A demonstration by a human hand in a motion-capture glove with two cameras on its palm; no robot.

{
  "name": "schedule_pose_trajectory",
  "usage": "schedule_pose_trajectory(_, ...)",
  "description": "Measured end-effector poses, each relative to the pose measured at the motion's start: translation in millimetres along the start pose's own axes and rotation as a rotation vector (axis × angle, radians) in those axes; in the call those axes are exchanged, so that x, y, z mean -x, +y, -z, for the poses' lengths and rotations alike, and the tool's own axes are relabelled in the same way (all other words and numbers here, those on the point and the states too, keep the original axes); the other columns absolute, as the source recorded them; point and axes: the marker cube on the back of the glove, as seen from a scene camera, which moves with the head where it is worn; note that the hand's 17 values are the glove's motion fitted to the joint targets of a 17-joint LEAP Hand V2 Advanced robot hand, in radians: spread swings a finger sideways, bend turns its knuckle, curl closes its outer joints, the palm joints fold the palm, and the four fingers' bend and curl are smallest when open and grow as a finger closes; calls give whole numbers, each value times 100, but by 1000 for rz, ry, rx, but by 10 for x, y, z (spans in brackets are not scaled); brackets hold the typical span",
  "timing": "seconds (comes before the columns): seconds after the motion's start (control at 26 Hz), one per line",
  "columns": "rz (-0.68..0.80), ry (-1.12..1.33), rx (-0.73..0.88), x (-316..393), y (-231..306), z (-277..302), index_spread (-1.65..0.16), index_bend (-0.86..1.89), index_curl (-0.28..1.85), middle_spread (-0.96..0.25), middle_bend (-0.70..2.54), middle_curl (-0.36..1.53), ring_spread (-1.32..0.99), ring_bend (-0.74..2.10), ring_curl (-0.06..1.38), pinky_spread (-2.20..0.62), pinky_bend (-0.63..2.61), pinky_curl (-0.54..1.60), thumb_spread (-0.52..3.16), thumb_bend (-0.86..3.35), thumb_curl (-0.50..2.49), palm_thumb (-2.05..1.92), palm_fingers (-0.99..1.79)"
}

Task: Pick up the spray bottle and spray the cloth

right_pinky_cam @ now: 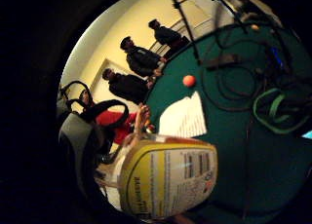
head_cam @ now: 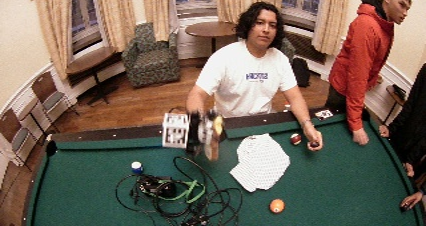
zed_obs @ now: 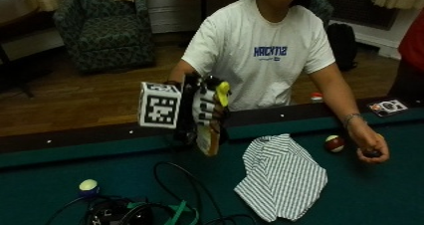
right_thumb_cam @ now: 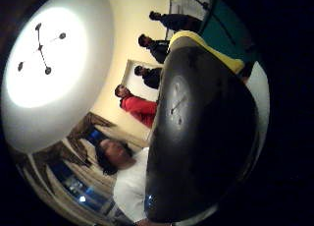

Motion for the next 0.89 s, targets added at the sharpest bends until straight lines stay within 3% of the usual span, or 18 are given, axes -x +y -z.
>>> schedule_pose_trajectory(0.27, 28, -7, 156, 1061, -213, 116, -25, 40, 54, -17, 66, 56, -21, 77, 48, -28, 52, 44, 69, 3, 59, 90, 144)
schedule_pose_trajectory(0.46, -55, -50, 207, 1470, -432, 38, -24, 42, 56, -18, 68, 57, -21, 78, 49, -30, 53, 44, 65, 1, 63, 92, 142)
schedule_pose_trajectory(0.69, -411, 17, 304, 1341, -584, -441, -24, 43, 57, -18, 69, 57, -21, 79, 50, -30, 53, 43, 62, -1, 67, 94, 141)
schedule_pose_trajectory(0.89, -678, 116, 511, 928, -579, -909, -24, 43, 58, -18, 70, 58, -21, 79, 50, -30, 55, 44, 59, -2, 69, 95, 140)
